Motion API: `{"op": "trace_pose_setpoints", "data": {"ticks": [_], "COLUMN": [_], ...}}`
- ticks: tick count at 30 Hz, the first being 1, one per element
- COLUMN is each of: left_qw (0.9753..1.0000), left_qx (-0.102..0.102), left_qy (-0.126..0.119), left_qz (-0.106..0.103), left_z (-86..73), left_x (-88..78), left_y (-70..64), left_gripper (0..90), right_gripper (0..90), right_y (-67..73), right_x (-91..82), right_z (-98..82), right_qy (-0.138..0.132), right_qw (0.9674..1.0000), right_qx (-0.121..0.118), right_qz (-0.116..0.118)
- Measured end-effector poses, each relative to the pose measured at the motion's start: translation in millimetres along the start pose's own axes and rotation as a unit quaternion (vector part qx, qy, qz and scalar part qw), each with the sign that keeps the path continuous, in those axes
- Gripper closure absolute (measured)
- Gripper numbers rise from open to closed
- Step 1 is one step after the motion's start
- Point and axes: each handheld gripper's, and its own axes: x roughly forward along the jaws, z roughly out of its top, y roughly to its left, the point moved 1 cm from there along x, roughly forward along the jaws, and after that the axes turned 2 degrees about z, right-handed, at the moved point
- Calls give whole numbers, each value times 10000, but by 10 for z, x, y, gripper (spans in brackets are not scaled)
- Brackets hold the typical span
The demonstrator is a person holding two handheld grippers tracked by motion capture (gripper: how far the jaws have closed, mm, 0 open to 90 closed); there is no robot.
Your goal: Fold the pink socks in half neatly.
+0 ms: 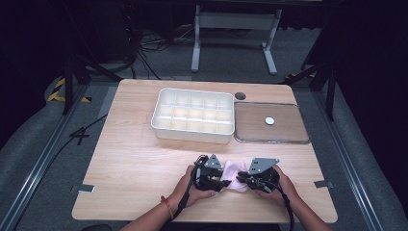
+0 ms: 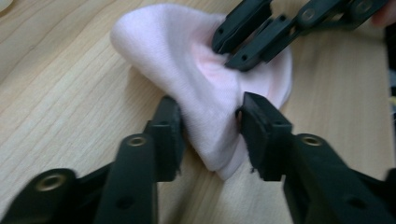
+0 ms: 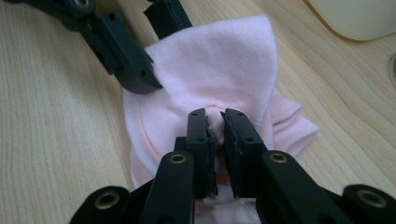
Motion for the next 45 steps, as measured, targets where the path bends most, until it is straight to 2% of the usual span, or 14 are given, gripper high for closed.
{"op": "trace_pose_setpoints", "data": {"ticks": [6, 16, 20, 22, 24, 27, 28, 29, 30, 35, 39, 45], "left_qw": [9998, 9990, 9989, 9989, 9988, 9988, 9990, 9990, 9989, 9988, 9985, 9985], "left_qx": [90, 288, 274, 271, 268, 254, 252, 252, 268, 313, 384, 378], "left_qy": [-196, -287, -241, -230, -262, -284, -261, -261, -268, -277, -272, -297], "left_qz": [-1, 189, 277, 321, 315, 302, 264, 264, 266, 245, 269, 251], "left_z": [26, 72, 72, 74, 78, 78, 80, 80, 88, 111, 128, 146], "left_x": [-42, -70, -77, -99, -111, -116, -111, -111, -103, -106, -101, -68], "left_y": [-16, -61, -52, -31, -17, -18, -22, -22, -31, -44, -54, -81], "left_gripper": [734, 745, 764, 772, 773, 770, 766, 764, 760, 753, 748, 736], "right_gripper": [809, 811, 711, 676, 658, 620, 591, 591, 574, 590, 629, 676], "right_y": [14, 68, 61, 25, -11, -48, -92, -92, -118, -116, -108, -118], "right_x": [33, 106, 96, 24, -62, -115, -128, -128, -109, -31, -11, -1], "right_z": [30, 112, 126, 123, 104, 74, 35, 35, -2, -27, -27, -40], "right_qy": [-32, -30, -111, -192, -254, -222, -139, -139, -110, 69, 36, -18], "right_qw": [10000, 9997, 9997, 9997, 9992, 9987, 9983, 9983, 9984, 9986, 9988, 9990], "right_qx": [-40, -185, -102, 2, 70, 156, 286, 286, 386, 384, 388, 367], "right_qz": [-47, -149, -173, -179, -290, -426, -494, -494, -402, -357, -308, -237]}}
